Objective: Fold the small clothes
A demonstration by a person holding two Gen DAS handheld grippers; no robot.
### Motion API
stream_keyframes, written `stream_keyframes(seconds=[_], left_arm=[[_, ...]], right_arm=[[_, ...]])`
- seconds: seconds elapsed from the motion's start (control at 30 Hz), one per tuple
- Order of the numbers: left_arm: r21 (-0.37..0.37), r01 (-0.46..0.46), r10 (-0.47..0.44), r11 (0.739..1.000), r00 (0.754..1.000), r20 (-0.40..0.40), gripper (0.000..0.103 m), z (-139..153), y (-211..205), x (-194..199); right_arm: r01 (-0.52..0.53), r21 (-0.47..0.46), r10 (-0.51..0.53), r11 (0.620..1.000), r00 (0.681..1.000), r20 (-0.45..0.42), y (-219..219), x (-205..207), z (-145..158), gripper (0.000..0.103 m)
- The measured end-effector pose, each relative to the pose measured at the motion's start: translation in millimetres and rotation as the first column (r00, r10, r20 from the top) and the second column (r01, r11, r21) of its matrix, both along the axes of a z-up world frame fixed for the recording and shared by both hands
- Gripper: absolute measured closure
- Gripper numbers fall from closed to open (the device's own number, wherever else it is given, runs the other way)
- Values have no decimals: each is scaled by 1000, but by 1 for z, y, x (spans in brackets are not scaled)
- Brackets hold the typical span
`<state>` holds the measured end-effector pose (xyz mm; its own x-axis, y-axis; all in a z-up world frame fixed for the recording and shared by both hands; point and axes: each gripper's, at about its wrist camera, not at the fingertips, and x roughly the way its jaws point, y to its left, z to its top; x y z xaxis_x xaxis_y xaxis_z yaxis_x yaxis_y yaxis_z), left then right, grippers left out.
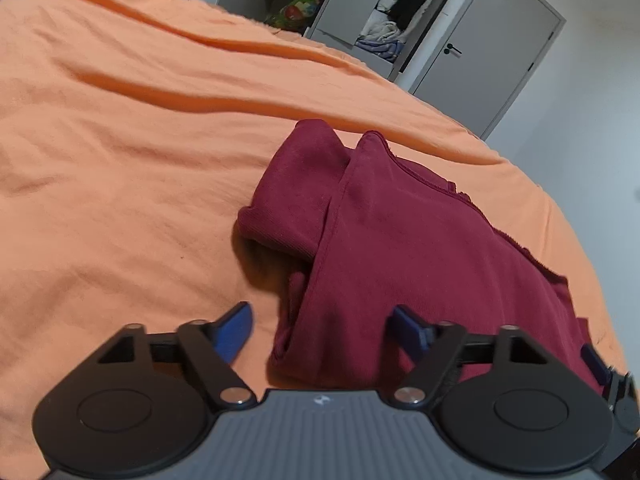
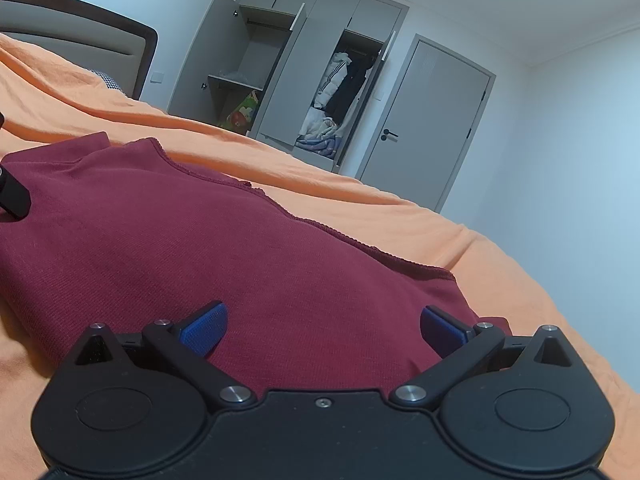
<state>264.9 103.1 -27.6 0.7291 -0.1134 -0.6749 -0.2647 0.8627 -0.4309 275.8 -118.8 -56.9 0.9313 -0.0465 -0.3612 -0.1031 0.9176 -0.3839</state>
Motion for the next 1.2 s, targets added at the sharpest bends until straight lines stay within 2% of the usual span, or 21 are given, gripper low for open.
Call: stream_keyframes(seconds=[0.07, 0.17, 0.3, 0.37, 0.4, 0.43, 0.47, 0.5, 0.53, 0.6, 0.7, 0.87, 1.03, 1.2], left_arm=[[-52, 3, -3, 999, 1000, -7, 32, -3, 6, 5], [-113, 1, -1, 994, 1000, 2, 32, -8, 14, 13], [-183, -46, 48, 982, 999, 8, 32, -15, 25, 28], [-189, -65, 68, 980, 998, 6, 41, -15, 25, 33], [-185, -65, 67, 981, 998, 6, 59, -15, 24, 36], [-190, -62, 63, 980, 998, -2, 69, -16, 23, 40], [-199, -72, 71, 977, 997, -9, 71, -17, 22, 42], [-204, -85, 85, 975, 996, -5, 81, -17, 21, 43], [-203, -86, 89, 975, 996, 7, 85, -15, 18, 43], [-147, -83, 91, 986, 995, 44, 87, -5, 7, 42], [-18, -17, 19, 1000, 994, 106, 88, 16, -13, 43], [85, 99, -115, 991, 972, 206, 89, 55, -42, 47], [172, 222, -262, 960, 927, 268, 89, 88, -84, 60], [217, 370, -422, 903, 857, 296, 89, 110, -142, 79]], right_arm=[[0, 3, 0, 1000, 1000, 1, 0, 0, 0, 1], [0, 2, 0, 1000, 1000, 1, 0, 0, -1, 1], [0, 1, 0, 1000, 1000, 2, 0, 0, -1, 0], [0, 1, 0, 1000, 1000, 2, 0, 0, -1, 0], [0, 0, 0, 1000, 1000, 2, 0, 0, -1, 1], [1, -1, -1, 1000, 1000, 2, 1, 1, -1, 0], [1, -1, -1, 1000, 1000, 2, 0, 0, -1, 0], [0, -2, 0, 1000, 1000, 2, 0, 0, -1, 0], [0, -3, 0, 1000, 1000, 3, 0, 1, -1, 0], [-1, 5, 1, 1000, 1000, -2, 0, 1, -1, 0], [-9, 41, 10, 999, 1000, -29, -6, 3, 4, 0], [-17, 130, 28, 991, 996, -82, -24, 6, 18, 0], [-2, 106, 10, 994, 997, -75, -42, -4, 30, 0], [21, 103, -15, 994, 998, -66, -71, -23, 42, 0]])
